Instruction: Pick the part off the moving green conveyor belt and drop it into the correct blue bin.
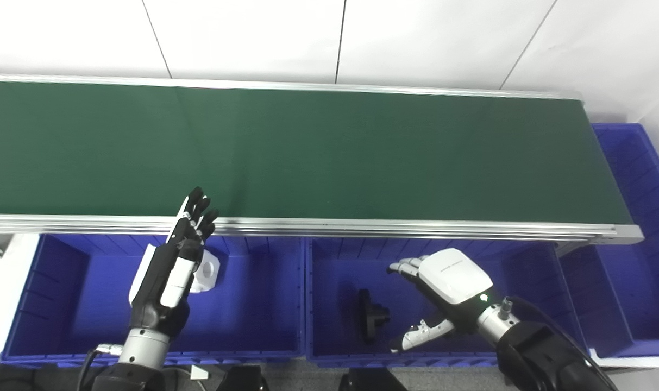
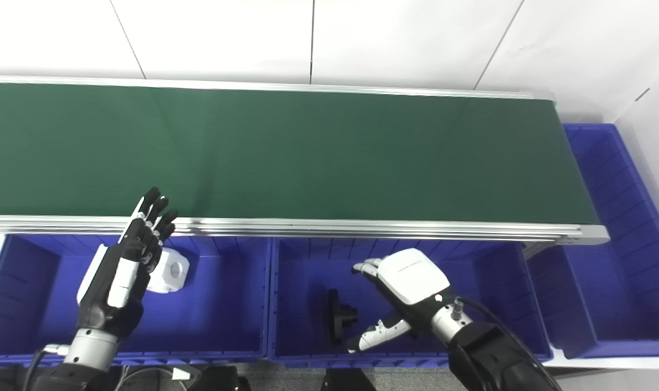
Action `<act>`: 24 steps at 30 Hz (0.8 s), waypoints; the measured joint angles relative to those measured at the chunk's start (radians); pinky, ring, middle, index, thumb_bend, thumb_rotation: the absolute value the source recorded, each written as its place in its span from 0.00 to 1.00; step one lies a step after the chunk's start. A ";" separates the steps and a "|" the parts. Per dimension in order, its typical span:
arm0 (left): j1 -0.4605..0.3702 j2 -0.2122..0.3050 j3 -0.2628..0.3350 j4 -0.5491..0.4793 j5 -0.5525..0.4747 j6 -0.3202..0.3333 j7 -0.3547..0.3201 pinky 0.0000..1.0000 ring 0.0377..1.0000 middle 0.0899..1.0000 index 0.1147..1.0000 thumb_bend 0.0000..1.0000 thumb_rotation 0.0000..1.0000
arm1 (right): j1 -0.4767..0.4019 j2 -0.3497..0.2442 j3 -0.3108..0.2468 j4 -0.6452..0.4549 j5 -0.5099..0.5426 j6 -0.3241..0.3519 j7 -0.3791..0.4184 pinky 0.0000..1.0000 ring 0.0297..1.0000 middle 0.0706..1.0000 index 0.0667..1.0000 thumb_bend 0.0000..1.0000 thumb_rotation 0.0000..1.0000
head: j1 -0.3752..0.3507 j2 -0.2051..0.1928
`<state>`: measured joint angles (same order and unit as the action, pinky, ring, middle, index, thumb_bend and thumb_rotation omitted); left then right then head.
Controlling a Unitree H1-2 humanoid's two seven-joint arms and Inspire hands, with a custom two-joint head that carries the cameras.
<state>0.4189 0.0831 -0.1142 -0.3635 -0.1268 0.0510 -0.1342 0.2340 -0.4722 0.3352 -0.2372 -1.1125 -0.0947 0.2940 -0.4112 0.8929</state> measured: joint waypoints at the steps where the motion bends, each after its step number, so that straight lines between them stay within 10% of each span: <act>1: 0.002 -0.001 -0.002 0.000 0.000 0.000 0.000 0.97 0.96 1.00 1.00 0.69 0.86 | 0.000 0.000 -0.002 0.000 0.002 0.000 -0.003 0.66 0.76 0.83 0.83 1.00 0.96 | 0.000 0.000; 9: 0.029 -0.024 -0.025 0.011 0.025 -0.035 0.001 0.96 0.96 0.99 1.00 0.68 0.87 | 0.068 0.044 -0.102 -0.093 0.220 0.005 -0.038 0.63 0.76 0.83 0.83 0.90 1.00 | 0.087 -0.049; 20: 0.059 -0.054 -0.054 0.085 0.126 -0.158 0.022 1.00 0.99 1.00 1.00 0.69 0.88 | 0.229 0.436 -0.280 -0.210 0.896 0.065 -0.174 0.76 0.83 0.90 0.92 0.61 1.00 | 0.201 -0.132; 24: 0.060 -0.087 -0.060 0.116 0.175 -0.230 0.048 1.00 1.00 1.00 1.00 0.67 0.91 | 0.223 0.469 -0.345 -0.079 0.997 -0.035 -0.236 0.87 0.91 0.96 0.98 0.60 1.00 | 0.229 -0.166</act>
<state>0.4791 -0.0035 -0.1742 -0.2478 0.0485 -0.1791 -0.0858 0.4574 -0.0029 -0.0094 -0.3165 -0.1150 -0.1298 0.0576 -0.1826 0.7272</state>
